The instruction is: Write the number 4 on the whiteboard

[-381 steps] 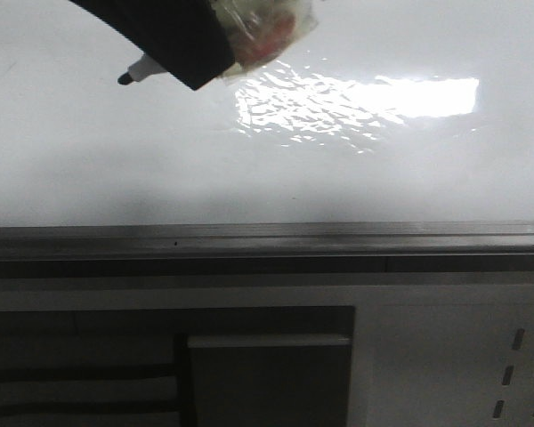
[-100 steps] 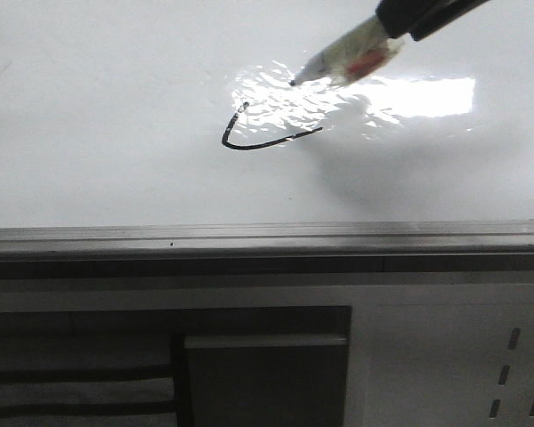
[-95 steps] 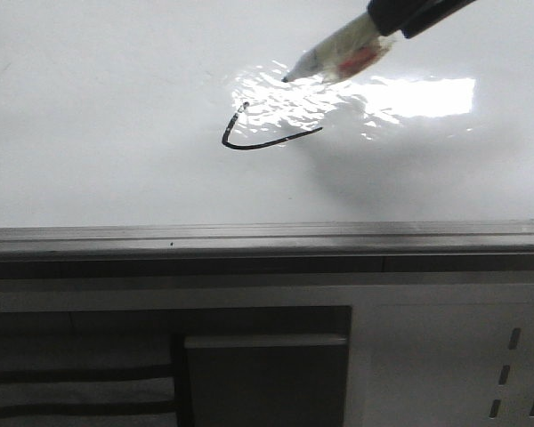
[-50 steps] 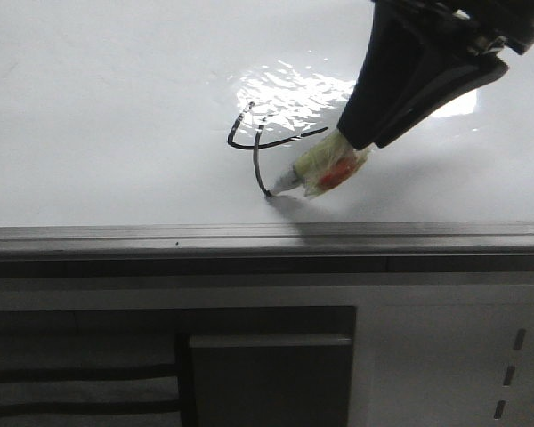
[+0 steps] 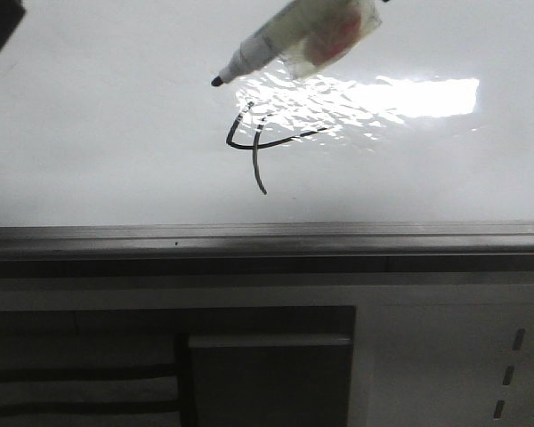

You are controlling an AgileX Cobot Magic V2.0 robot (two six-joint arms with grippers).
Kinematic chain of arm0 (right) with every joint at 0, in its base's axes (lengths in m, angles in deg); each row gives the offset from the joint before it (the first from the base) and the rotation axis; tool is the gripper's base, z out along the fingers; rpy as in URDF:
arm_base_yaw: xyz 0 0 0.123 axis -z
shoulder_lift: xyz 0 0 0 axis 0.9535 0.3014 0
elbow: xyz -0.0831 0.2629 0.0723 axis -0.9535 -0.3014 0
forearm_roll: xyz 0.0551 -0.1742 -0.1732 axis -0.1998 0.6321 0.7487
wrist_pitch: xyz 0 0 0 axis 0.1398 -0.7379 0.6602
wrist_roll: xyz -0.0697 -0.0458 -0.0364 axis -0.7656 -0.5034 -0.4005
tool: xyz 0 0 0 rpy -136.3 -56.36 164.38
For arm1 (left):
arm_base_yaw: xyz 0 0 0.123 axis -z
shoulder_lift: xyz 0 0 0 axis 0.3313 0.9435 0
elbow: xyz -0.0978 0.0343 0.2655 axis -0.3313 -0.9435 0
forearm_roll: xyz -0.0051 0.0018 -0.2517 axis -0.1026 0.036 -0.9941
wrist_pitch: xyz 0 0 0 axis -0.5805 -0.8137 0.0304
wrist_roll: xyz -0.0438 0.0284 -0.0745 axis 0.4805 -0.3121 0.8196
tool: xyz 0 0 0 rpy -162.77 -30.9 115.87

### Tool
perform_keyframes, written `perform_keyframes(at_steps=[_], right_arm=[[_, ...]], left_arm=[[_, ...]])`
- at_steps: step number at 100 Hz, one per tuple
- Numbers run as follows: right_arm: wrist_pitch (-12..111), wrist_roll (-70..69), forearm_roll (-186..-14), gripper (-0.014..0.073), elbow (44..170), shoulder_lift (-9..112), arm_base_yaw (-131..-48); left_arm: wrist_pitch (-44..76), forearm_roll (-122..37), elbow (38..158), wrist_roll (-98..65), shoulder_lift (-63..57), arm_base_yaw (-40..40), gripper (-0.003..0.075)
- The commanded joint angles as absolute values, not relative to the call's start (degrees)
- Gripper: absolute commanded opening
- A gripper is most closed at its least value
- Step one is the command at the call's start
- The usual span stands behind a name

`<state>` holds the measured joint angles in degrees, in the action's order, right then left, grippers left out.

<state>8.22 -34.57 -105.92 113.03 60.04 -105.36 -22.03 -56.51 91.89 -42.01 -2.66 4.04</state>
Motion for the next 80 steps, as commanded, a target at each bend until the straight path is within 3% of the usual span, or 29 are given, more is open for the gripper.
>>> perform_keyframes(at_steps=[1,38,67,80], right_arm=[[10.65,-40.20,-106.90,-0.0036,114.98,58.55,-105.60],[11.44,-40.48,-106.90,-0.0036,114.98,58.55,-105.60],[10.43,-40.48,-106.90,-0.0036,114.98,58.55,-105.60],[10.24,-40.48,-106.90,-0.0036,114.98,58.75,-105.60]], left_arm=[[-23.12,-63.88,95.83,-48.16,0.70,4.00,0.0365],[-17.85,-62.09,103.17,-51.12,13.12,16.24,0.0365],[-15.35,-61.86,106.78,-51.12,17.43,19.18,0.0363],[-15.57,-61.71,106.78,-51.12,17.43,19.18,0.0256]])
